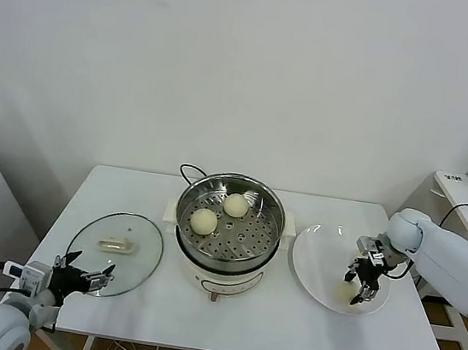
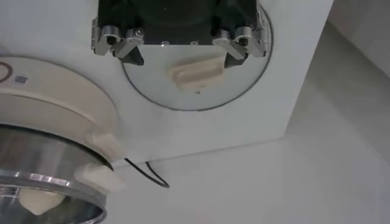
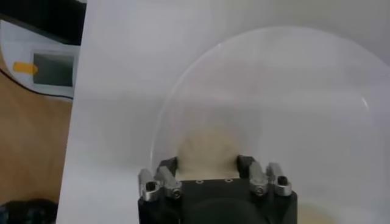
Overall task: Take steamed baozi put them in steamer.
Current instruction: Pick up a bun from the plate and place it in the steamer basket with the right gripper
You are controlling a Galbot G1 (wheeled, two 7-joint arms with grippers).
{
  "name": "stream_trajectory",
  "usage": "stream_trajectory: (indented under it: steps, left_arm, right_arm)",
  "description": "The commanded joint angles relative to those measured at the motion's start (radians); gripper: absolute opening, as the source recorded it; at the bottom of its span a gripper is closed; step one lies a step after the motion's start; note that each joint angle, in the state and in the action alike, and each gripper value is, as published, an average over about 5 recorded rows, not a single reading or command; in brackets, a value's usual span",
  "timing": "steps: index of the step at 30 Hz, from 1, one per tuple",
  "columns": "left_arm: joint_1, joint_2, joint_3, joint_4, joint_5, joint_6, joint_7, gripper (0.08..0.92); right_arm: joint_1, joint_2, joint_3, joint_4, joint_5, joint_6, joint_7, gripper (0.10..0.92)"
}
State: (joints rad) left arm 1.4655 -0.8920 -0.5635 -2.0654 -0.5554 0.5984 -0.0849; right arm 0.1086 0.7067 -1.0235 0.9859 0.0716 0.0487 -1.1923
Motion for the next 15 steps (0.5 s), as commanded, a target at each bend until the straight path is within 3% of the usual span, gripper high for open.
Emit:
stream_trajectory:
  steps: [1,10,15]
  left_arm:
    - [-0.002,0.001,-0.001,-0.001,0.000,0.001,0.000,0.823]
    - [-0.001,0.018,0.000,0.001,-0.001,-0.001,0.000,0.823]
    - [-0.015,0.023,0.013,0.002,-0.002,0.000,0.000,0.823]
  right_arm:
    - [0.074,-0.015,-0.010,0.033,-0.005,0.003,-0.015,0.451]
    - [0.450,0.045,-0.106,0.088,0.173,0.146,-0.070,0.441]
    - [0.498,0.141,-0.033,0.109,0.186,0.263,-0.072,0.441]
